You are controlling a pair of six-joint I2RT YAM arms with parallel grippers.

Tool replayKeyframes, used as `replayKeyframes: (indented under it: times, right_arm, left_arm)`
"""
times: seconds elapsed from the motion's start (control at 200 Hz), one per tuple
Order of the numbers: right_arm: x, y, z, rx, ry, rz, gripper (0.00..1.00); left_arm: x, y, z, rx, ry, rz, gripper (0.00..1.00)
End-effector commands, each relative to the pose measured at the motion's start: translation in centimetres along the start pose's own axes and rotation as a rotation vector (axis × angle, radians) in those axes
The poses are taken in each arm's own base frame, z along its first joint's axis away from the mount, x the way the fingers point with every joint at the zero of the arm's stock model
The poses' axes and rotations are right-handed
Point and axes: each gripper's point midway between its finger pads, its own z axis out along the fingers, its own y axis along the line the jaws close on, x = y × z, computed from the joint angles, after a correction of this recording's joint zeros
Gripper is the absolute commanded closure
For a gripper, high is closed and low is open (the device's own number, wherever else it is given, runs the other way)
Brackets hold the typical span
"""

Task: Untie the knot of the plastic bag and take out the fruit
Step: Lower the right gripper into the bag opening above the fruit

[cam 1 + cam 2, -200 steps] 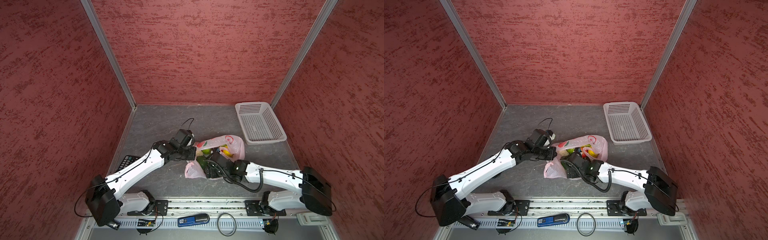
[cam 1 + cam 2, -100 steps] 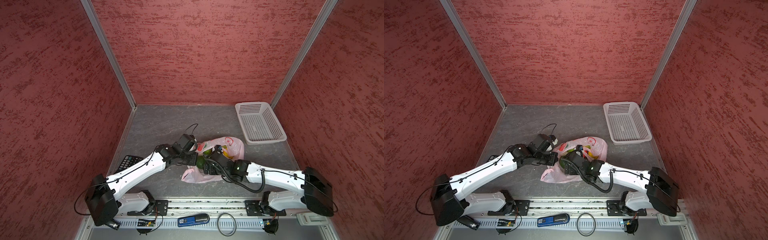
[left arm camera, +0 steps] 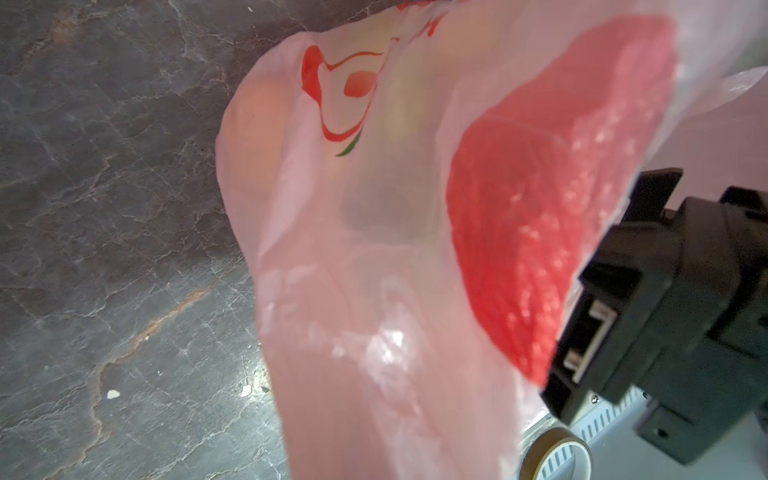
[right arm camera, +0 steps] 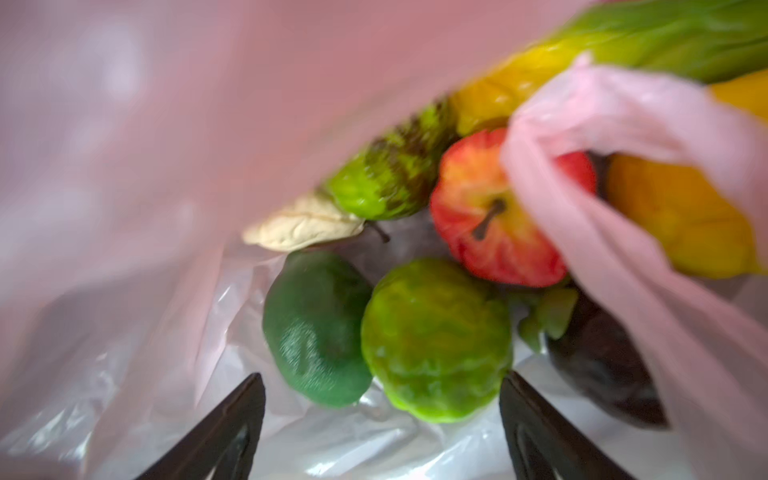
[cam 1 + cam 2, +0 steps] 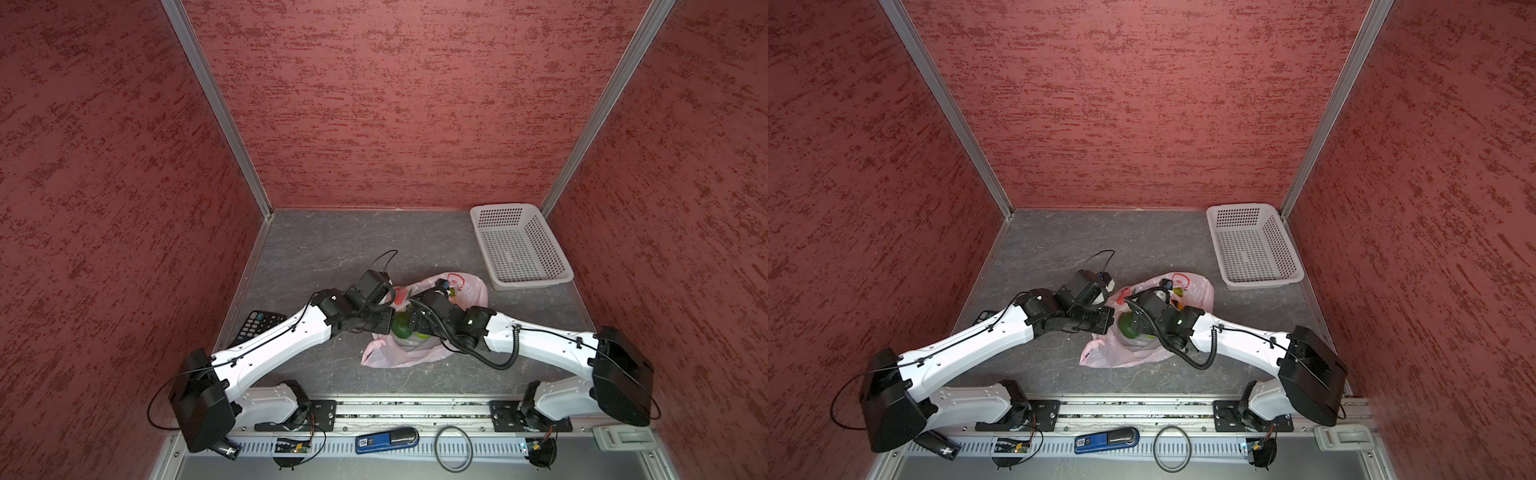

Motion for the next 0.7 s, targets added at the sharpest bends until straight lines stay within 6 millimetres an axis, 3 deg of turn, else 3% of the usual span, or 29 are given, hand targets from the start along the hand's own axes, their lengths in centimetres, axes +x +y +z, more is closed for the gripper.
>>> replayKeyframes:
  times: [0.0,0.165,0.426,0.691]
  right_arm:
    - [-0.8,-0.8,0.3,0.057,-0.018,0.029,0.11]
    - [0.3,-0.2,1.5,0.029,0.013,-0.045,0.11]
    - [2.2,0.1,1.2,-0.025,0.01,-0.152,0.08]
    - [6.7,-4.5,2.5,0.06,0.119,-0.231,0.07]
  left_arm:
    - [-0.8,-1.1,-0.5,0.034,-0.025,0.02,1.0]
    - [-2.5,-2.0,-1.1,0.062,-0.072,0.011,1.0]
    - [-5.6,-2.7,-2.5,0.113,-0.135,-0.051,1.0]
    - [-7.1,-2.1,-3.9,0.157,-0.182,-0.093,1.0]
